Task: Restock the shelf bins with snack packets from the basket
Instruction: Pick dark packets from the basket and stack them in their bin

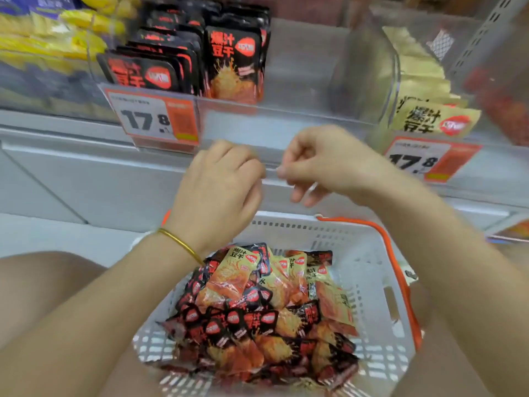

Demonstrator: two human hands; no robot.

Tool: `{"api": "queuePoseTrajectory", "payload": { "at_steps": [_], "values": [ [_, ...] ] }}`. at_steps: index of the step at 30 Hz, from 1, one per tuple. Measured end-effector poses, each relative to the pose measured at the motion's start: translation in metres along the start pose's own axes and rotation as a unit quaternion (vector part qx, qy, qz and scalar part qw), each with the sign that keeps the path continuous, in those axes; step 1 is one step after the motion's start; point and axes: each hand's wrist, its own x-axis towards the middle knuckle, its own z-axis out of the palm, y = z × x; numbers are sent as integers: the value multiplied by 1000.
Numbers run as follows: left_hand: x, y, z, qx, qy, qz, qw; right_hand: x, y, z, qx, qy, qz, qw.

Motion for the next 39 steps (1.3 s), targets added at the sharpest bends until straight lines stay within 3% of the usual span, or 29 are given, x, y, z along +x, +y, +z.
{"api": "queuePoseTrajectory", "payload": {
  "at_steps": [3, 6, 9, 15, 19, 23, 28, 32, 35, 37, 39],
  "values": [
    [-20, 7, 24, 0, -148, -25, 989, 9, 85, 52, -69, -127, 149, 978],
    [-24, 12, 38, -1, -213, -50, 976, 17, 163, 105, -182, -199, 184, 945],
    [-22, 13, 47, 17, -266, -74, 961, 17, 206, 147, -222, -203, 170, 939],
    [-17, 10, 58, 29, -282, -77, 956, 18, 224, 185, -223, -150, 129, 954],
    [-17, 11, 60, 26, -312, -74, 947, 22, 224, 168, -161, -172, 117, 965],
    [-19, 7, 60, 5, -362, -108, 926, 26, 202, 118, 28, -206, 144, 967],
    [-15, 9, 53, -141, -425, -175, 877, 16, 148, 52, 116, -164, 92, 975],
    [-2, 12, 37, -206, -353, -196, 891, 0, 120, 35, 195, -87, 81, 973],
    [13, 9, 11, -300, -265, -226, 888, -12, 93, 25, 193, -114, 76, 972],
    [26, 4, -9, -349, -173, -229, 892, -16, 65, 13, 180, -109, 45, 977],
    [41, -5, -29, -390, -29, -232, 891, -13, 28, -3, 191, -64, -6, 980]
  ]
}}
